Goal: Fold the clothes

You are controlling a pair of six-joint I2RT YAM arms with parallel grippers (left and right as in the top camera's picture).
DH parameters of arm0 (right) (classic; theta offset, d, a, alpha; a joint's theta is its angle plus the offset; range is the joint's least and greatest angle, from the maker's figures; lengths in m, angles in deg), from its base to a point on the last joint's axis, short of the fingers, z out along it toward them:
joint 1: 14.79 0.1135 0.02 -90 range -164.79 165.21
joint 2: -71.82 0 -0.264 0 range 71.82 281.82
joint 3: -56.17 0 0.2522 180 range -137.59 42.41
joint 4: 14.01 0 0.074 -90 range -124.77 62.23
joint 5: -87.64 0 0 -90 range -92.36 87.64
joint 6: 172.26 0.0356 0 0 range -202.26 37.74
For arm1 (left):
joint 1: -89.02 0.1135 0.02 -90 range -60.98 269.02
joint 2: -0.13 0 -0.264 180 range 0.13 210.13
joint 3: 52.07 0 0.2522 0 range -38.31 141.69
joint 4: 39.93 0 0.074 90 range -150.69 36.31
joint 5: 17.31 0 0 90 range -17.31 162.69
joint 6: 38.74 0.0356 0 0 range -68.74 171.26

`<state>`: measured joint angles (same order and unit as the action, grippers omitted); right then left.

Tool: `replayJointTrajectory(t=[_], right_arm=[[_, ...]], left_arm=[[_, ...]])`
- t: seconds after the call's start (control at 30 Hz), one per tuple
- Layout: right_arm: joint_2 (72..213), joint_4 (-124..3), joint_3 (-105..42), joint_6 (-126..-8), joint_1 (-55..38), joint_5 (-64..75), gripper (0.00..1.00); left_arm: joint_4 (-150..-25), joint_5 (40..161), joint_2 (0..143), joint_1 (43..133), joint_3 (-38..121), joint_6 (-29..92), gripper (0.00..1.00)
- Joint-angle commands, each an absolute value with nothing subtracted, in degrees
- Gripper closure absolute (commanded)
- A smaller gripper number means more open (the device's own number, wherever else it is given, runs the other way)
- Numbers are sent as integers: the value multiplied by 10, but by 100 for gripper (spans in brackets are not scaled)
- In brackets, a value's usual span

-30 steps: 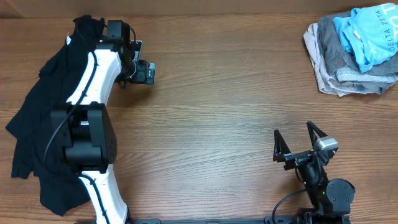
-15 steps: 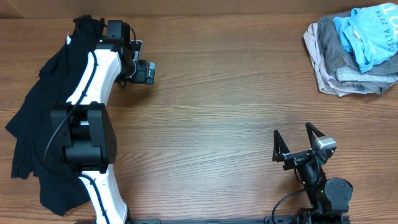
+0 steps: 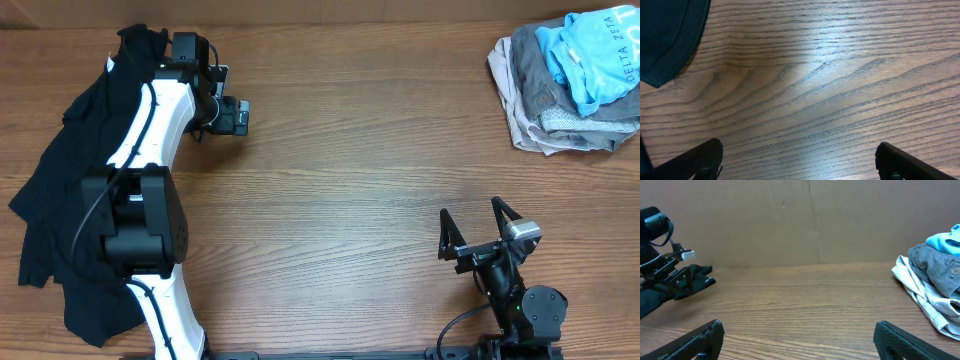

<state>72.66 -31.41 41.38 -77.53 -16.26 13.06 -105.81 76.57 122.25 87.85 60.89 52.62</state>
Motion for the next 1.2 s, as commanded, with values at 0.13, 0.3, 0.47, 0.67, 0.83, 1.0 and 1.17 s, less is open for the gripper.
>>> replayJointTrajectory(t=[0.13, 0.3, 0.47, 0.67, 0.83, 1.0, 1.17], right_arm=[[720, -310, 420, -771, -164, 125, 0], [720, -310, 420, -771, -164, 125, 0], [720, -310, 420, -771, -164, 125, 0], [720, -310, 420, -771, -164, 125, 0], [720, -310, 420, -771, -164, 125, 0], [720, -310, 420, -771, -164, 125, 0], [720, -310, 420, -771, -164, 125, 0]], left_arm=[[-1059, 766, 1122, 851, 612, 519, 0], [-1059, 766, 1033, 807, 612, 519, 0], [-1059, 766, 935, 769, 612, 519, 0], [-1060, 765, 843, 762, 612, 519, 0], [-1078, 760, 783, 765, 609, 526, 0], [-974, 799, 685, 804, 472, 515, 0], [-717, 910, 543, 860, 187, 499, 0]])
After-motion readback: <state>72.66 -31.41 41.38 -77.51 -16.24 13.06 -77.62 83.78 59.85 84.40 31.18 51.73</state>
